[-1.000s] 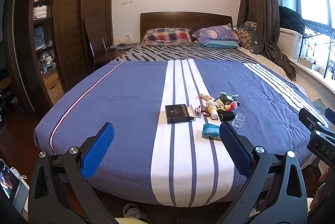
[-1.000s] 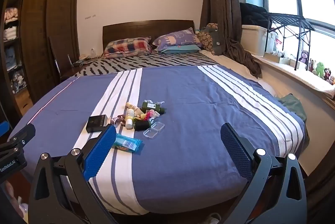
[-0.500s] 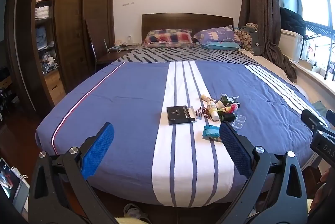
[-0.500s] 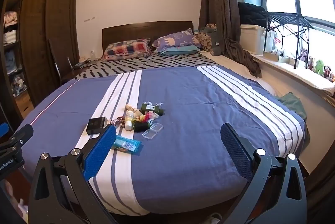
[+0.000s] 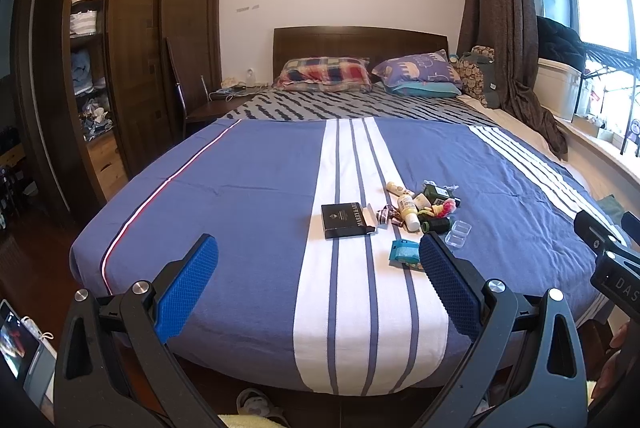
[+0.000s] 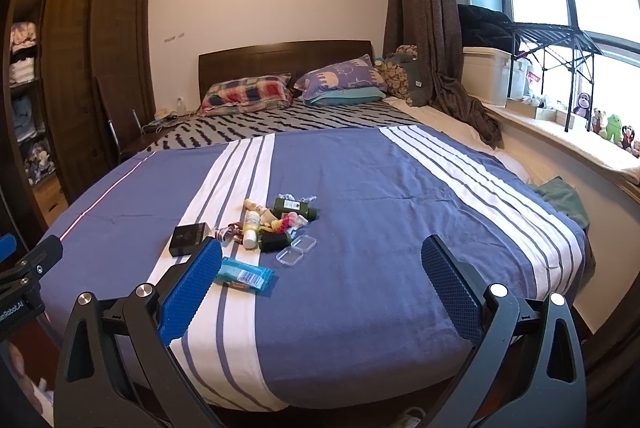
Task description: Collect trash
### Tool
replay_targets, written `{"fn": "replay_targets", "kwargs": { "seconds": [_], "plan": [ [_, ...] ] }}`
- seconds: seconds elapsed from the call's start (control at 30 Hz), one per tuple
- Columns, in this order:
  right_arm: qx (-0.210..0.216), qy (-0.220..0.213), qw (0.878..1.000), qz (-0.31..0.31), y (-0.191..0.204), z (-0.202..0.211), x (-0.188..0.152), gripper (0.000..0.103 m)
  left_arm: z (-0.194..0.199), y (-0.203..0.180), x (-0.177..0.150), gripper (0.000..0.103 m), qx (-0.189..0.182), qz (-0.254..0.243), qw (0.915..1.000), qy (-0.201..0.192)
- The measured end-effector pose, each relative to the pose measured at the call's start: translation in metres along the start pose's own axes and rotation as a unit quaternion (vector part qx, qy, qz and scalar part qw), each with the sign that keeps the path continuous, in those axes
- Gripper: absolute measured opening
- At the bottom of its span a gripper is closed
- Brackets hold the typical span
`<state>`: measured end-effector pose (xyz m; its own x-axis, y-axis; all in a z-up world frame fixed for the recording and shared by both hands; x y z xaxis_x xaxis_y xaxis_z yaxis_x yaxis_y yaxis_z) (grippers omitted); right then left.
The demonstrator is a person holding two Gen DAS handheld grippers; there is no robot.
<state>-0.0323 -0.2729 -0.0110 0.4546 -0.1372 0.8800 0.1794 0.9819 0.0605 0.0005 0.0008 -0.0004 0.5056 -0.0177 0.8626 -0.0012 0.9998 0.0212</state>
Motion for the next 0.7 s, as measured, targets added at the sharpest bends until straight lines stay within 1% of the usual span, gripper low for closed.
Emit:
{"fn": "replay_targets", "kwargs": {
  "seconds": [0.33, 0.7],
  "plan": [
    [0.005, -0.005, 1.0, 0.008, 0.0072, 0.0054, 0.003, 0.1, 0.0025, 0.0029, 0.0036, 0.095, 0.0, 0.002, 1.0, -0.005],
    [0.007, -0.005, 1.0, 0.008, 0.0056, 0.0054, 0.0056, 0.1, 0.0041, 0.0031, 0.0042, 0.095, 0.001, 0.003, 1.0, -0.008]
  ]
}}
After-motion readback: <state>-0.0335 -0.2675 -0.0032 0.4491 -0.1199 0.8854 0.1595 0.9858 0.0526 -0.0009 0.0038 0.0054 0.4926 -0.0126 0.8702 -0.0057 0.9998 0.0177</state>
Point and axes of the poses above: each gripper's, at about its wrist camera, not at the fingertips, and z roughly against the way its jaws point, y to its left, x to its top, the point moved 1 cm from there along -z, roughly the way its jaws point, and after that the axes turned 3 degrees about y, right-handed, at the moved point
